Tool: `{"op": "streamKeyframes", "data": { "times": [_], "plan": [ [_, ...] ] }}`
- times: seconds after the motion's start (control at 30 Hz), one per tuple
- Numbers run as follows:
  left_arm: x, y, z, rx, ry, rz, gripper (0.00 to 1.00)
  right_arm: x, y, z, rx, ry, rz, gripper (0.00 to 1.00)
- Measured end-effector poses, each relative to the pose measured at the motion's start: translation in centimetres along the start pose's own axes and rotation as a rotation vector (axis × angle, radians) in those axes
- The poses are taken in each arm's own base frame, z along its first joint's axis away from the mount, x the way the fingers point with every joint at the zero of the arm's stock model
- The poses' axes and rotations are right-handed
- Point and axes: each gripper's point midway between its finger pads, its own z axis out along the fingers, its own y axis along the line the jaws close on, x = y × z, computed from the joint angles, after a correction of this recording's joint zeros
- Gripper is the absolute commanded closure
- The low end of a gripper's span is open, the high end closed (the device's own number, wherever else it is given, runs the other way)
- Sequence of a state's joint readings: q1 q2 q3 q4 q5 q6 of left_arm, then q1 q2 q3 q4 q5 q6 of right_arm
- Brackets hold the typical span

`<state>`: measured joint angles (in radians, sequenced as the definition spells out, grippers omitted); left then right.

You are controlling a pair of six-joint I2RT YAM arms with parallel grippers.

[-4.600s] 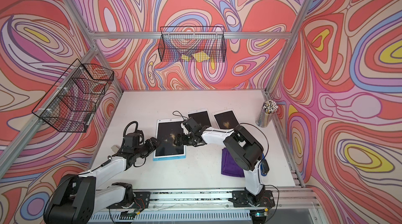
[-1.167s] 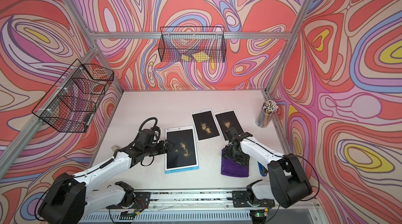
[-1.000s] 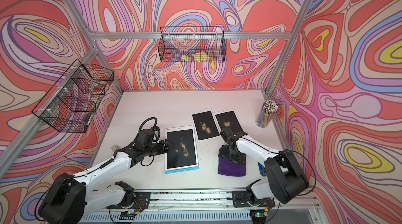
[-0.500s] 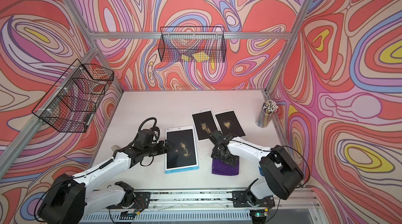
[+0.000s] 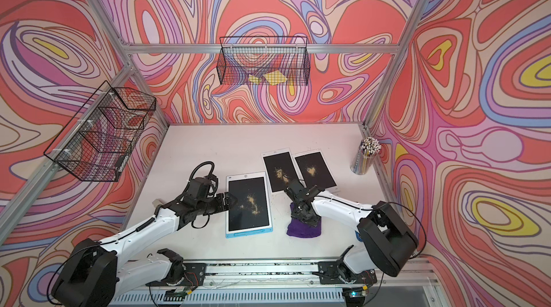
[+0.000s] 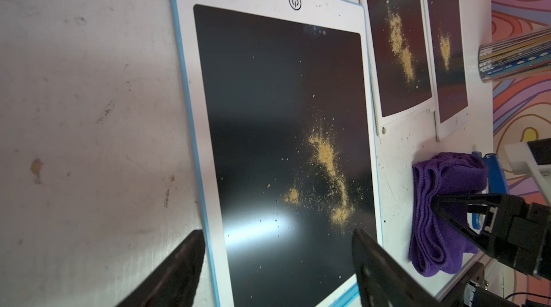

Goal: Wipe the drawing tablet
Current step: Pick up the cleaning item at the center of the board.

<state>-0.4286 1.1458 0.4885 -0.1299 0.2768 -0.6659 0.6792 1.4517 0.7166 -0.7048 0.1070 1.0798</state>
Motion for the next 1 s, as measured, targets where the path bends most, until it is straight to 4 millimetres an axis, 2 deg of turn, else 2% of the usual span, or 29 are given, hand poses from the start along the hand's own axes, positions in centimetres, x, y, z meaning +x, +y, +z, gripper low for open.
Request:
{"op": "streamKeyframes", "data": {
  "times": [0.07, 0.17, 0.23, 0.33, 0.43, 0.57, 0.6, 0.73, 0.8, 0.9, 1.0],
  "plan": [
    [0.1, 0.1, 0.0, -0.005, 0.004, -0.002, 0.19, -0.1, 0.4, 0.0, -0.020, -0.015, -0.002, 0.61],
    [-0.3, -0.1, -0.1, -0.012, 0.007, -0.004, 0.19, -0.2, 0.5, 0.0, -0.038, -0.028, -0.009, 0.79],
    [-0.8, -0.4, 0.1, -0.013, 0.007, -0.002, 0.19, -0.2, 0.6, -0.1, -0.046, -0.037, -0.013, 1.00],
    [-1.3, -0.4, 0.6, -0.025, 0.022, -0.006, 0.21, -0.2, 0.8, -0.3, -0.056, -0.056, -0.044, 1.00],
    [-1.6, -0.1, 1.1, -0.056, 0.049, -0.011, 0.27, -0.4, 1.3, -0.8, -0.060, -0.080, -0.098, 1.00],
    [-2.6, -0.3, 1.2, -0.092, 0.060, 0.004, 0.43, -0.6, 2.7, -1.7, -0.048, -0.084, -0.223, 1.00],
    [-3.1, -0.6, 1.1, -0.097, 0.054, 0.011, 0.53, -0.9, 3.6, -2.2, -0.055, -0.090, -0.261, 1.00],
    [-5.9, -1.7, 0.4, -0.136, 0.015, 0.057, 0.76, -3.4, 8.3, -5.0, -0.140, -0.168, -0.400, 1.00],
    [-7.7, -2.2, 0.2, -0.168, -0.014, 0.088, 0.84, -4.5, 10.6, -6.4, -0.186, -0.213, -0.463, 1.00],
    [-10.0, -2.2, 0.3, -0.228, -0.040, 0.131, 0.84, -6.1, 14.1, -7.9, -0.236, -0.268, -0.557, 1.00],
    [-11.5, -1.2, 1.0, -0.285, -0.041, 0.144, 0.74, -7.2, 17.4, -7.8, -0.271, -0.277, -0.636, 1.00]
  ]
}}
